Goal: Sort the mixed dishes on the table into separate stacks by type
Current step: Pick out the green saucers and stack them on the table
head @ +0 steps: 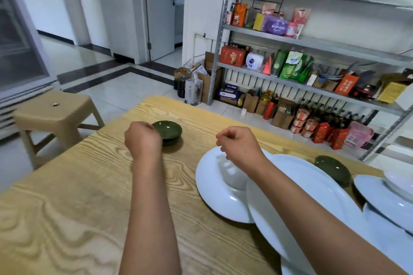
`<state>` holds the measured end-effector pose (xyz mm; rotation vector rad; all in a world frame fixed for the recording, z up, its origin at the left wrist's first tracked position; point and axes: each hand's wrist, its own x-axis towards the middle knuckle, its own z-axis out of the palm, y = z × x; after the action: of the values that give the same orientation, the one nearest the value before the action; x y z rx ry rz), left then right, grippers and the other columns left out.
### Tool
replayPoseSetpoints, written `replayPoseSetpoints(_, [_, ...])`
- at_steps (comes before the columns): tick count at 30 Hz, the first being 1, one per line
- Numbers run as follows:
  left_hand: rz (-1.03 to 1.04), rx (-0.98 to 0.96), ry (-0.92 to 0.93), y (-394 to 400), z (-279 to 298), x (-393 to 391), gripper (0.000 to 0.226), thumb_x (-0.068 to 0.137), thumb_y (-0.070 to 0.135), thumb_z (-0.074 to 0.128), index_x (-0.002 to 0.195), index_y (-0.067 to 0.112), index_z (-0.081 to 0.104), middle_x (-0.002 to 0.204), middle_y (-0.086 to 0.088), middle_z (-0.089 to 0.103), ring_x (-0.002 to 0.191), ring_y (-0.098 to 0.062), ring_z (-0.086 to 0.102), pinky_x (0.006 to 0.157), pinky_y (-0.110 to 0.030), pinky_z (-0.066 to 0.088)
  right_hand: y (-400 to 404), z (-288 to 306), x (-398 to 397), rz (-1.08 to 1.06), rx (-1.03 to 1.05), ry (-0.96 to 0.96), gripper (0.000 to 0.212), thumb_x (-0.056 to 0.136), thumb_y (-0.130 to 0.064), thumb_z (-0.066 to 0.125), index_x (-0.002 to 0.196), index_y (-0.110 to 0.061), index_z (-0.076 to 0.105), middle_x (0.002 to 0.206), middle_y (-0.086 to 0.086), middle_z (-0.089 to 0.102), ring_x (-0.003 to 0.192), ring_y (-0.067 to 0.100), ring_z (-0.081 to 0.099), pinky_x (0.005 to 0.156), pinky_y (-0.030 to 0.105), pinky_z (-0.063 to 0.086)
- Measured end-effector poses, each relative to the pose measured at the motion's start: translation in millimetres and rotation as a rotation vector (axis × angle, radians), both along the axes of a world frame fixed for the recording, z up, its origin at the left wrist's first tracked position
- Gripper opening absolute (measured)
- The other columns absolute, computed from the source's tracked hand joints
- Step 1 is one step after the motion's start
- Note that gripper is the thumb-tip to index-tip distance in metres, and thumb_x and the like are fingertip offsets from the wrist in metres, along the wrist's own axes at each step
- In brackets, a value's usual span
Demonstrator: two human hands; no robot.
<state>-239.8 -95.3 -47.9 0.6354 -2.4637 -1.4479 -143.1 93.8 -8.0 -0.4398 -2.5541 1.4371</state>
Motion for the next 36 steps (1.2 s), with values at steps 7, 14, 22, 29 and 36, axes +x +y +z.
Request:
replayPoseSetpoints(7, [-0.016,-0.131,-0.017,12.0,14.5,-4.6,0.017,0.084,0.02,0.066,0.099,0.022,0.074,0.119,-0.01,0.06,0.103,-0.036,0.059,0.091,-0.043,0.05,30.5,8.2,19.5,-0.045,0.064,0.009,0.018,0.091,-0.012,0.054,0.091,-0.011,0.072,0.087,0.002,0.07,0.074,0.017,0.063,0.061,0.03,0.051])
replayPoseSetpoints(14, [-0.388,-0.041,0.169,80.7,48.7,29.4,0.013,0.087,0.023,0.067,0.098,0.02,0.072,0.104,-0.004,0.071,0.085,-0.027,0.062,0.076,-0.035,0.046,125.2,2.4,56.9,-0.213,0.376,0.003,0.018,0.086,-0.009,0.055,0.093,-0.013,0.071,0.092,0.001,0.07,0.089,0.02,0.064,0.079,0.032,0.052])
replayPoseSetpoints(22, [-0.823,-0.202,0.363,170.6,58.4,80.1,0.013,0.089,0.024,0.065,0.1,0.025,0.072,0.113,-0.002,0.063,0.096,-0.021,0.059,0.079,-0.03,0.044,207.9,-5.1,93.9,-0.434,0.495,-0.128,0.026,0.083,-0.001,0.052,0.092,-0.014,0.072,0.095,0.004,0.069,0.092,0.024,0.062,0.073,0.03,0.048])
replayPoseSetpoints(29, [-0.953,-0.29,0.441,199.4,55.4,105.5,0.018,0.091,0.021,0.063,0.107,0.022,0.07,0.111,0.002,0.056,0.1,-0.019,0.056,0.081,-0.031,0.044,233.6,-12.1,108.0,-0.276,0.589,-0.295,0.038,0.083,0.005,0.049,0.106,-0.012,0.074,0.111,0.007,0.07,0.106,0.027,0.061,0.09,0.032,0.049])
replayPoseSetpoints(36, [-0.955,-0.28,0.465,197.0,58.6,109.0,0.018,0.092,0.02,0.06,0.108,0.021,0.069,0.112,0.004,0.056,0.1,-0.016,0.054,0.079,-0.028,0.044,240.3,-17.8,109.1,-0.142,0.642,-0.397,0.034,0.075,0.002,0.051,0.088,-0.013,0.079,0.09,0.009,0.073,0.088,0.029,0.063,0.077,0.036,0.055])
